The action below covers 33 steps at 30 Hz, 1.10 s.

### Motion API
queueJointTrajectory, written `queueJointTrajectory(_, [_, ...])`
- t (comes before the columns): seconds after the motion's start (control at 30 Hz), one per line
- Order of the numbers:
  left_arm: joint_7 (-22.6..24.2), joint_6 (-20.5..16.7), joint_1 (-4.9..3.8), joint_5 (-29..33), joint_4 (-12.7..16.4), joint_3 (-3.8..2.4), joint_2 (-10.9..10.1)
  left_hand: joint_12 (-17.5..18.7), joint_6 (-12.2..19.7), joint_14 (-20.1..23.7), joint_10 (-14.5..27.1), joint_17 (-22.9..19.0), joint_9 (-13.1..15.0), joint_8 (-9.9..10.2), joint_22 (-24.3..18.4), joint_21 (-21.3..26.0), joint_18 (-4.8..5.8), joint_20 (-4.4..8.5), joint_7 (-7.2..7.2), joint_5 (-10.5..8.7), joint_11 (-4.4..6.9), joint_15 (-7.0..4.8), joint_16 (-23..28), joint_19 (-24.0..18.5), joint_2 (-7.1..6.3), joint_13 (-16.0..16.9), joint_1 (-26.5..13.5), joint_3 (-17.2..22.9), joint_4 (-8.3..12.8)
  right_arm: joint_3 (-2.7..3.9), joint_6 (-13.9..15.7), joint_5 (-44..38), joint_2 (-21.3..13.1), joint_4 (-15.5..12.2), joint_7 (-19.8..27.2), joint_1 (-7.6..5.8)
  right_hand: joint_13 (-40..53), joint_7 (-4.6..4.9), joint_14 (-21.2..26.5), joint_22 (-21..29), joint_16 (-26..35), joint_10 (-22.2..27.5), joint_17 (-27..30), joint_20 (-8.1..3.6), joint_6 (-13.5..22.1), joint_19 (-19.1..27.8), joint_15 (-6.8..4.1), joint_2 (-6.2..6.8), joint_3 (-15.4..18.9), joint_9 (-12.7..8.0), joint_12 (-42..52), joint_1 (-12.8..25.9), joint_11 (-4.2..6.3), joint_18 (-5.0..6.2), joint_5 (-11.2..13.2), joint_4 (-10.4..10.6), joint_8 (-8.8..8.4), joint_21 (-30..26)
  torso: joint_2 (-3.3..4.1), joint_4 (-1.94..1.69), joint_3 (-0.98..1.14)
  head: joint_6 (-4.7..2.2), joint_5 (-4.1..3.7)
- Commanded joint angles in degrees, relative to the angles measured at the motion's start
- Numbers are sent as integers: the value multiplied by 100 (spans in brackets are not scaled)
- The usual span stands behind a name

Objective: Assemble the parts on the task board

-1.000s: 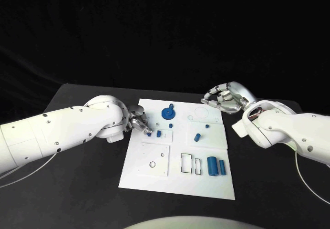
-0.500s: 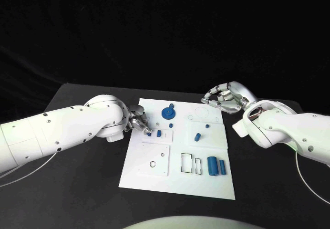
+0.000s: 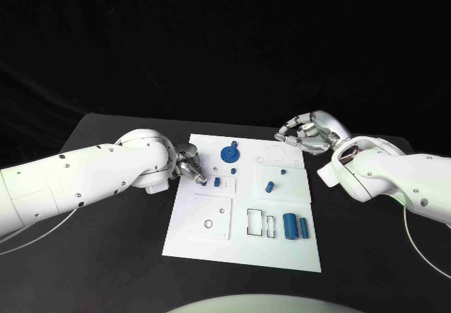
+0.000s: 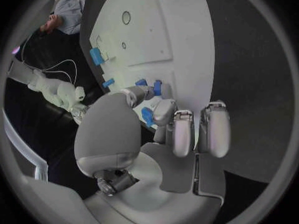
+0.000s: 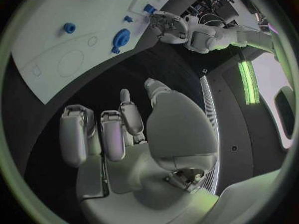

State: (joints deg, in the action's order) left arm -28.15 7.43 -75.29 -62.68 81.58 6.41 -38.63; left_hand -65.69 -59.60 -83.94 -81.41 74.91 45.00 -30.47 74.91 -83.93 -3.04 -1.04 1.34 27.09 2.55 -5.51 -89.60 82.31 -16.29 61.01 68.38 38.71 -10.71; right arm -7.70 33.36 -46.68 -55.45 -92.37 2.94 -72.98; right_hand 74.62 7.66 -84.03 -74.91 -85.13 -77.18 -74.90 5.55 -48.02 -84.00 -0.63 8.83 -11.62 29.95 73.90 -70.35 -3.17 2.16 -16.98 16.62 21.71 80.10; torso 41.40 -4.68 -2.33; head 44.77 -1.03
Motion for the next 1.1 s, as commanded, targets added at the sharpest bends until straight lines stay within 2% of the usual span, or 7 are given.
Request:
queueJointTrajectory(0.03, [-15,190,45,-54,39,34,31,-29,-17,-602,-46,1492,0,-22,338,-23,26,5,10,33,15,5,-33,33,132,16,193,547,522,0,-12,-28,2,-6,51,3,-9,13,-349,-864,19,36,-437,-44,34,-30,-36,-38,32,8,-35,20,3,45,-24,9,32,-40,-3,-3,2,1,3])
queueJointTrajectory(0.43, [7,66,45,-101,63,33,40,-117,-63,-606,-110,1509,14,-48,368,-39,32,1,5,96,22,4,-40,52,78,124,195,605,592,0,-4,-28,2,-6,59,3,-12,12,-349,-866,22,35,-436,-44,36,-33,-36,-62,48,9,-36,60,3,44,-40,12,38,-39,-1,-1,0,-3,0])
queueJointTrajectory(0.67, [-5,86,45,-91,65,33,33,-230,-110,-606,-193,1509,16,-61,397,-53,38,-1,-10,82,32,0,-40,71,-21,252,136,532,641,0,0,-28,-3,-5,58,3,-16,12,-348,-865,24,37,-432,-44,38,-32,-36,-69,55,9,-39,73,4,45,-51,11,40,-42,-1,-9,1,4,-2])
queueJointTrajectory(1.1, [-7,80,45,-378,102,33,37,-194,-122,-606,-193,1509,11,-57,410,-59,40,3,-16,91,42,-6,-40,78,-31,217,177,505,726,0,2,-28,-5,-4,58,3,-19,11,-349,-864,26,36,-433,-45,42,-32,-37,-83,70,10,-40,103,4,45,-77,11,45,-46,0,-3,-2,-9,7])
